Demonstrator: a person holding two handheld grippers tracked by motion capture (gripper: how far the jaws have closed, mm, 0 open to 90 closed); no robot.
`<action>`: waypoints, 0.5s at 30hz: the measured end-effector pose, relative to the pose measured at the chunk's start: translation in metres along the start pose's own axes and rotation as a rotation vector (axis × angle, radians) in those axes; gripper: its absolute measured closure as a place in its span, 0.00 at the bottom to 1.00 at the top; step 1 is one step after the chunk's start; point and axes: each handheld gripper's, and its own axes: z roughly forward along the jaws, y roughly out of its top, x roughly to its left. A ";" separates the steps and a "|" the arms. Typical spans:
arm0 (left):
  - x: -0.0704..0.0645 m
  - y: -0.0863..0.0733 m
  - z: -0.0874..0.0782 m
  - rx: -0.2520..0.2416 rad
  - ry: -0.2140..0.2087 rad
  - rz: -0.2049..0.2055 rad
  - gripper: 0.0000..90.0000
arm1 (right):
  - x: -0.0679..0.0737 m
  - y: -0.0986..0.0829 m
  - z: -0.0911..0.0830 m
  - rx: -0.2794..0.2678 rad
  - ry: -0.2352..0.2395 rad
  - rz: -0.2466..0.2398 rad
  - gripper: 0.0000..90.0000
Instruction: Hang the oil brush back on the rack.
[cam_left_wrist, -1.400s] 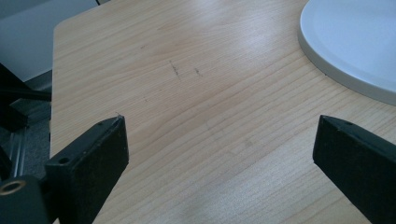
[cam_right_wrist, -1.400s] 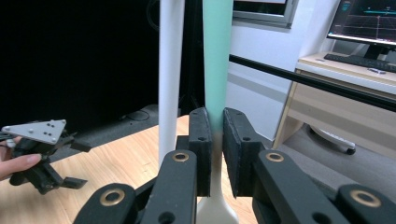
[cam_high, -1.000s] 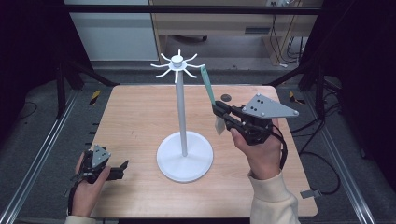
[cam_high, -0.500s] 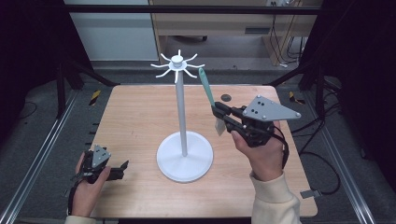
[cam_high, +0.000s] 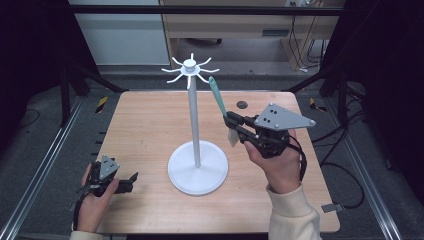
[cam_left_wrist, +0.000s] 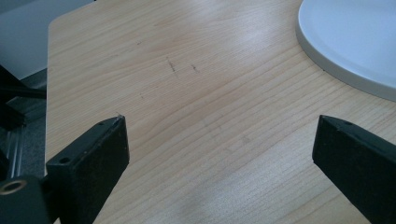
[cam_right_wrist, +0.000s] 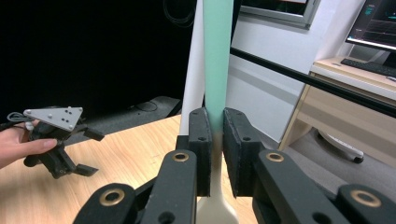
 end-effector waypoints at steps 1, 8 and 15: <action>0.000 0.000 0.000 -0.001 0.000 -0.001 0.04 | 0.000 0.000 0.000 0.003 0.000 0.001 0.91; 0.000 0.000 0.000 -0.002 0.002 -0.002 0.04 | 0.001 -0.001 0.004 0.015 0.004 -0.002 0.91; 0.000 0.000 0.000 0.000 -0.001 0.001 0.04 | 0.002 -0.003 0.008 0.025 0.003 0.003 0.91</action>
